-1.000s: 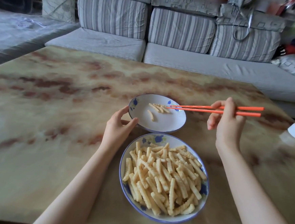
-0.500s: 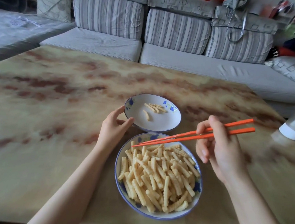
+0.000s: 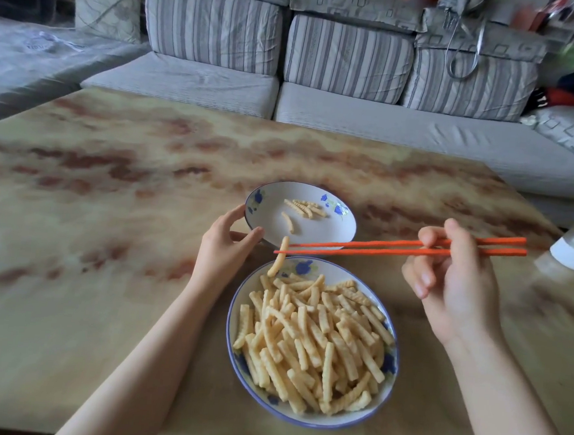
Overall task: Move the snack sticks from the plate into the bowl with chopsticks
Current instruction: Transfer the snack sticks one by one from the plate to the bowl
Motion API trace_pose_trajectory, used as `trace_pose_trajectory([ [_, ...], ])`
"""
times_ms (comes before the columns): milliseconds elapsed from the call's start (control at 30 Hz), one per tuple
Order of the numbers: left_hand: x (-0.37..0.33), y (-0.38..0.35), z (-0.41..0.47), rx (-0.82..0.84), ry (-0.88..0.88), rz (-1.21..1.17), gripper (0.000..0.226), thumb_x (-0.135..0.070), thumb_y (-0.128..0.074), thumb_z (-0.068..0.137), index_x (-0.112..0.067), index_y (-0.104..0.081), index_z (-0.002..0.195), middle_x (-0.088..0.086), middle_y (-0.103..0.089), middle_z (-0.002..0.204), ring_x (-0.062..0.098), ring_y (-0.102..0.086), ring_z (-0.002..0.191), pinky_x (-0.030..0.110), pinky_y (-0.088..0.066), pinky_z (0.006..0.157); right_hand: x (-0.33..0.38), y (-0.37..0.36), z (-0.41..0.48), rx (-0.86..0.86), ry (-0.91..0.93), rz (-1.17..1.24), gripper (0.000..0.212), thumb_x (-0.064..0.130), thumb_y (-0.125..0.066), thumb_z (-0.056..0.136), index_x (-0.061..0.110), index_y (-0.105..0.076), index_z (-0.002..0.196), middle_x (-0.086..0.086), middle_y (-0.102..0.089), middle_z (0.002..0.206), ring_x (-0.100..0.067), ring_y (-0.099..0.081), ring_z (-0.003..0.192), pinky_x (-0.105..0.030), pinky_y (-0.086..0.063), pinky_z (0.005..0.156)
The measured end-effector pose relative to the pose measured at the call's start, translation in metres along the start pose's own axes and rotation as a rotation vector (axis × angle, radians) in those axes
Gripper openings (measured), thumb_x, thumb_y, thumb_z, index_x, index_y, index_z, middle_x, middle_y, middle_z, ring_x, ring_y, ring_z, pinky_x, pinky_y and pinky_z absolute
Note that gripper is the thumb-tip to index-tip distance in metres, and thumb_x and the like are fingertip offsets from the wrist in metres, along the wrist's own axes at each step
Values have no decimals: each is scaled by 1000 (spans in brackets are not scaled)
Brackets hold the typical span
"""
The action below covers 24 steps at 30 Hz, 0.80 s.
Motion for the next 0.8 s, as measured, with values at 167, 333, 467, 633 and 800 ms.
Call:
trace_pose_trajectory([
  [167,-1,1,0,-5,-2,5,49,-27,-67,89,-28,-55,137,1,-68,122,11,-73,85,38,-57,89,14,16,19,-160,71,90,29,15,-37,100,14,-41,72,5,-55,62,-10,-31,34,-17,-26,37],
  [333,-1,0,0,-1,-10,9,50,-29,-68,88,-28,-55,137,0,-68,122,10,-73,85,39,-56,91,13,18,47,-271,161,-50,32,17,-35,100,14,-44,69,9,-54,54,-10,-37,31,-20,-25,38],
  [467,-1,0,0,0,-17,18,52,-30,-68,88,-27,-54,138,-1,-66,126,10,-72,83,39,-55,92,-4,5,68,-250,160,-226,40,20,-32,101,13,-48,65,5,-45,34,-12,-40,26,-17,-29,34],
  [633,-1,0,0,1,-15,17,52,-29,-68,89,-28,-54,138,1,-67,124,9,-72,82,36,-56,90,-24,-12,81,-172,142,-293,43,23,-32,102,11,-52,66,2,-46,33,-15,-41,27,-20,-32,36],
  [800,-2,1,0,-1,-15,16,51,-29,-68,89,-28,-54,138,0,-67,125,8,-72,83,37,-55,92,-22,-12,73,-143,157,-297,42,24,-32,102,11,-52,68,1,-46,34,-16,-43,28,-22,-32,38],
])
Point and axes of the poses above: each hand's wrist, its own z-axis towards the middle knuckle, its own y-axis out of the back of the hand, x = y × z, the point moved 8 cm from there along z, towards the middle knuckle
